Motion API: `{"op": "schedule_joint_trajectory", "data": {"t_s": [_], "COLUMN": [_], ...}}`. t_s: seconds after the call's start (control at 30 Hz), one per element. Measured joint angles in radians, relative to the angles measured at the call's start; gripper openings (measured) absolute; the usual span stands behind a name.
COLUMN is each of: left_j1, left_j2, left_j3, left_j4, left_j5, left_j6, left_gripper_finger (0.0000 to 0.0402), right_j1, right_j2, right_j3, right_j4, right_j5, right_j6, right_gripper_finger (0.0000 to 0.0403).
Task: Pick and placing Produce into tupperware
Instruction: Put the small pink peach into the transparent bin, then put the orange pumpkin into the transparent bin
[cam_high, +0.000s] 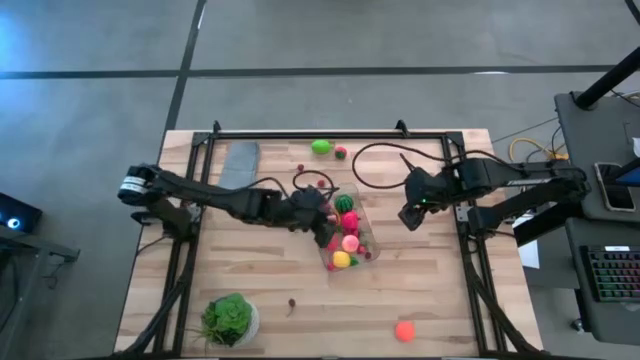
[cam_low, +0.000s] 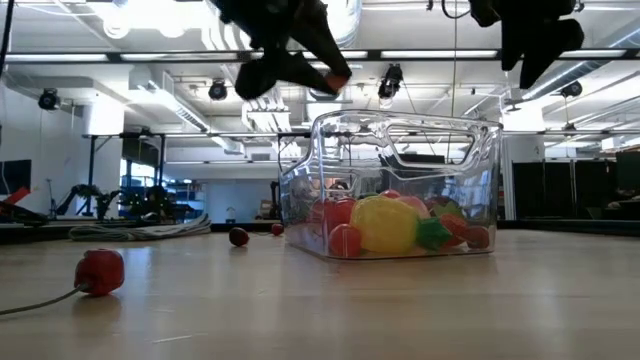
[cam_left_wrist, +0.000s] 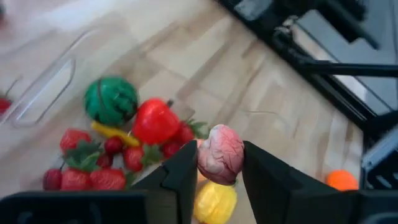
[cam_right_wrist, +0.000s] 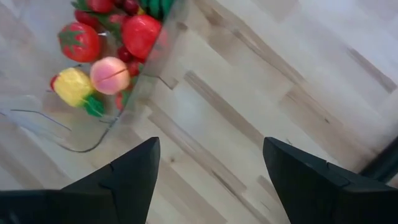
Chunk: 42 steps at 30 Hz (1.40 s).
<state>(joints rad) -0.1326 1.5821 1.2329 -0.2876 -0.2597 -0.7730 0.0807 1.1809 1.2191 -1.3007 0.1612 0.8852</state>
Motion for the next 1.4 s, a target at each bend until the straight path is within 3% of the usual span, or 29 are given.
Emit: {"op": "schedule_joint_trajectory", "data": {"t_s": [0.13,0.33,0.4,0.5,0.67,0.8,1.07,1.27,1.4], "left_j1": [0.028,0.028,0.026,-0.008,-0.108,-0.189,-0.289,-0.317,-0.338], "left_j2": [0.034,0.03,0.012,-0.019,-0.024,-0.02,-0.012,-0.013,-0.013], "left_j3": [-0.001,0.0,0.0,0.001,-0.001,-0.003,-0.016,-0.024,-0.031], "left_j4": [0.0,-0.01,-0.041,-0.133,-0.392,-0.492,-0.488,-0.481,-0.481], "left_j5": [0.077,0.093,0.162,0.276,0.294,0.279,0.258,0.259,0.258], "left_j6": [-0.035,-0.057,-0.04,0.009,0.022,-0.01,-0.086,-0.182,-0.217], "left_gripper_finger": [0.0143,0.0217,0.0232,0.0237,0.0224,0.021,0.0196,0.0196,0.0196], "right_j1": [0.0,0.0,0.0,0.0,0.046,0.175,0.537,0.715,0.823], "right_j2": [-0.012,-0.029,-0.035,-0.04,-0.047,-0.058,-0.048,0.024,0.117], "right_j3": [-0.024,-0.083,-0.106,-0.144,-0.202,-0.243,-0.303,-0.345,-0.35], "right_j4": [-0.003,-0.003,-0.002,-0.002,0.015,0.101,0.386,0.496,0.678], "right_j5": [0.0,-0.001,-0.004,-0.021,-0.115,-0.168,-0.13,-0.127,-0.105], "right_j6": [0.006,0.024,0.023,0.017,-0.08,-0.103,0.046,0.223,0.221], "right_gripper_finger": [0.0282,0.029,0.0292,0.0293,0.0288,0.0286,0.028,0.0271,0.0264]}}
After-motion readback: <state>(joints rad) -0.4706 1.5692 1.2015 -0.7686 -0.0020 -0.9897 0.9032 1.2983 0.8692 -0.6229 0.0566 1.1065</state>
